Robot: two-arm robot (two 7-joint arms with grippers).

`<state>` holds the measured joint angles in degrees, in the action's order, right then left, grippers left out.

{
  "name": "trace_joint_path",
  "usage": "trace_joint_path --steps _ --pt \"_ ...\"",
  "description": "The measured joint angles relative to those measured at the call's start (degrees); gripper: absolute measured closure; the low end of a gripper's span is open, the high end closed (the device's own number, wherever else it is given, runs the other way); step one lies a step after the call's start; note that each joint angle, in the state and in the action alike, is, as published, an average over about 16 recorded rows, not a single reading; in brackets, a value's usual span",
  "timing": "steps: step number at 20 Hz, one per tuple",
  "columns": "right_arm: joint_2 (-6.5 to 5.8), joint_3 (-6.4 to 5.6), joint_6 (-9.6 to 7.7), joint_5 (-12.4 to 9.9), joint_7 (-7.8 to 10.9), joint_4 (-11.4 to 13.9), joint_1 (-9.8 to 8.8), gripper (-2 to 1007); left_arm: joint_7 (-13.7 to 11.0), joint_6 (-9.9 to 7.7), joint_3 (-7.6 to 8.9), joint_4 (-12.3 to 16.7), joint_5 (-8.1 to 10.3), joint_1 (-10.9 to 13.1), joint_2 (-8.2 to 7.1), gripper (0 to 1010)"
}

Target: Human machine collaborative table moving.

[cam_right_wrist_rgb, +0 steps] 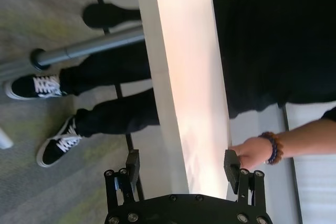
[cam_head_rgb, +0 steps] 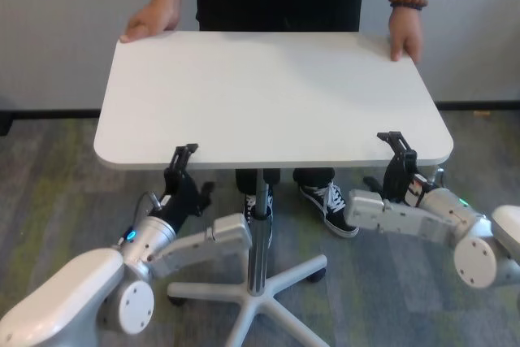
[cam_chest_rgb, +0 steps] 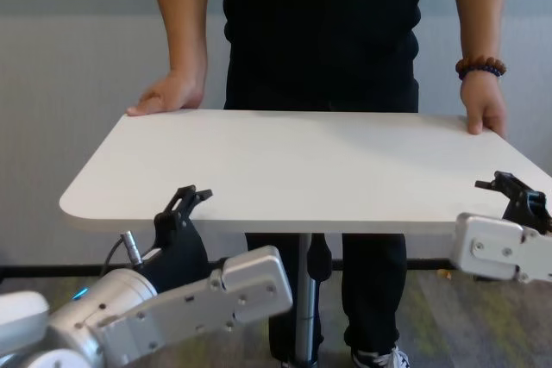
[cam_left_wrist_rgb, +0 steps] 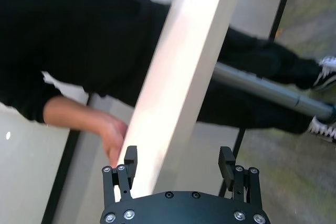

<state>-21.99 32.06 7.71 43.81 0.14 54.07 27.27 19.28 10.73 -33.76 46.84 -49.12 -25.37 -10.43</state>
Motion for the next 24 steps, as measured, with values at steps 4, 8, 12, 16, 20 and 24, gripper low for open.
trace_joint_path --steps 4,8,12,16,20,24 --pt "-2.04 -0.4 1.57 -2.1 2.77 6.3 -3.59 7 -6.5 1.02 1.08 8.5 3.78 4.5 -3.13 11" --pt "-3.58 -1.32 4.76 -5.8 5.25 11.6 -6.9 0 -14.6 3.29 2.77 15.0 10.26 8.1 -5.53 9" --pt "-3.61 -2.98 10.39 -12.6 7.76 13.4 -8.83 0 -24.1 6.62 5.18 18.5 20.22 10.1 -6.7 9" --pt "-2.48 -4.84 16.86 -20.4 9.9 13.2 -9.32 0 -33.1 9.49 7.94 21.1 31.97 11.3 -7.1 9" --pt "-0.57 -6.76 22.48 -27.8 11.59 12.2 -8.99 0 -39.7 11.28 10.3 23.7 42.53 12.4 -7.21 9" --pt "1.63 -8.16 26.01 -33.3 13.21 10.7 -8.0 0 -43.3 11.63 11.73 26.3 49.73 13.3 -7.19 9"
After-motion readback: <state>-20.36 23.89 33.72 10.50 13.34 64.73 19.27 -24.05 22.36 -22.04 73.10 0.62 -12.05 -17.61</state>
